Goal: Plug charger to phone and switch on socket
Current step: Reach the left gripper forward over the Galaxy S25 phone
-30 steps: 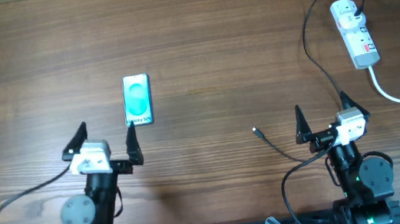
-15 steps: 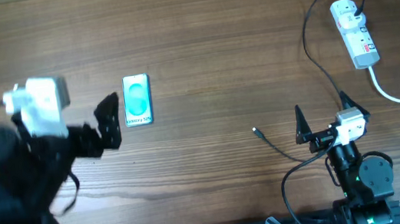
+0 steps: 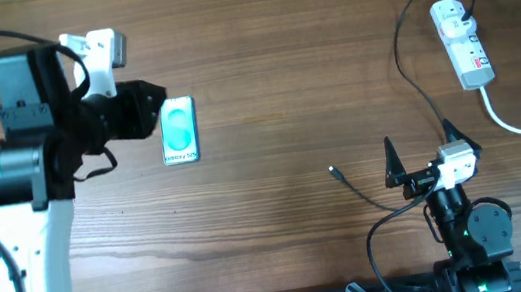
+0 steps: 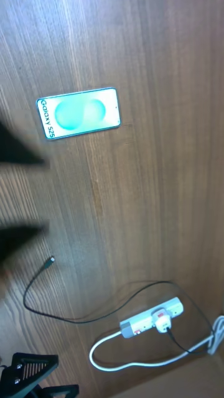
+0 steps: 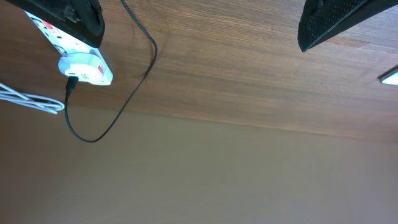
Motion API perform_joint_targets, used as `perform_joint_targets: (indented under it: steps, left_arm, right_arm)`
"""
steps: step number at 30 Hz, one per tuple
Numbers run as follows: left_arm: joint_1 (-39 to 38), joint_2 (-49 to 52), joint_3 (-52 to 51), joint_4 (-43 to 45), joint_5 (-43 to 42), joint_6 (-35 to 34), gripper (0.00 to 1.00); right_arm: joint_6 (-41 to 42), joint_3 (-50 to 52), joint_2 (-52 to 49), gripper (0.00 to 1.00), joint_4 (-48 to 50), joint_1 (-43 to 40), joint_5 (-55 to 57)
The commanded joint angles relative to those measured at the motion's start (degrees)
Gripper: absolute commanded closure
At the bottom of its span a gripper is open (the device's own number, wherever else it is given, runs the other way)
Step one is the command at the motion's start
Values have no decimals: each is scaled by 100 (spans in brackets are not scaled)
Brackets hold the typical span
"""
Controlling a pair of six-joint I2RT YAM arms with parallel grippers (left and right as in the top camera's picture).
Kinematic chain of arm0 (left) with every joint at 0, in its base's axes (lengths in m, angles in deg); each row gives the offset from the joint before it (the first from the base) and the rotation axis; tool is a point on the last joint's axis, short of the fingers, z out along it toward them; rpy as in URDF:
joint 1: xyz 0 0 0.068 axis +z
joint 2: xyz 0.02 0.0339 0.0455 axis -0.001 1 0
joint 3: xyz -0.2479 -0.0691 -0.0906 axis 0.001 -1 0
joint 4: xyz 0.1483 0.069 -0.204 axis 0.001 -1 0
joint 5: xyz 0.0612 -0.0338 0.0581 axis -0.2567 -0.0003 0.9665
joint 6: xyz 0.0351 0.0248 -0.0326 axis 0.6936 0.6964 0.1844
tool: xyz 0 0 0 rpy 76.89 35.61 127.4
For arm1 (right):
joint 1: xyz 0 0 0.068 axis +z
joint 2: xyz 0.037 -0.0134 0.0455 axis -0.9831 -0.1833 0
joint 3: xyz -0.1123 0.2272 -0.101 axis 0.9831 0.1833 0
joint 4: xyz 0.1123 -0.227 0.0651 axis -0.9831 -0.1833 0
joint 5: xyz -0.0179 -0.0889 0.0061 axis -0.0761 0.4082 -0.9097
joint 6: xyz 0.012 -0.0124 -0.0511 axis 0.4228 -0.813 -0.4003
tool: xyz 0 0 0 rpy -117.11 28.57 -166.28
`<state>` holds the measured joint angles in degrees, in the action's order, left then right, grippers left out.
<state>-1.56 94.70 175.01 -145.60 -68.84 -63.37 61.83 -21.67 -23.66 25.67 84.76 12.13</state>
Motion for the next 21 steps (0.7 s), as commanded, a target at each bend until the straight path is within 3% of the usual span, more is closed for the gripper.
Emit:
perform_joint_targets:
  steps: [1,7,9,11,13,17,18,19,20,21]
  left_arm:
    - [-26,413,96,-87,-114,-46,96]
    - [-26,1075,85,-315,1390,-1276,96]
    - [-26,1296,85,-352,1541,-1486,94]
    - [-26,1504,81,-358,1545,-1600,76]
    - [-26,1696,81,-426,1541,-1672,72]
    - [-26,1991,76,-579,1545,-1670,41]
    - [-26,2055,76,-590,1543,-1670,30]
    - [-26,2120,74,-592,1545,-1672,11]
    - [-26,2175,74,-588,1545,-1672,2]
    - [-26,2212,74,-586,1543,-1672,0]
  right_arm:
    - [70,4,20,0,13,-35,79]
    - [68,4,20,0,13,-35,79]
    - [68,4,20,0,13,-35,79]
    - [68,4,20,0,13,-35,79]
    - [70,4,20,0,13,-35,79]
    - [70,4,20,0,13,-35,79]
    - [68,4,20,0,13,-35,79]
    - [70,4,20,0,13,-35,79]
    - [70,4,20,0,13,-35,79]
    - [68,4,20,0,13,-35,79]
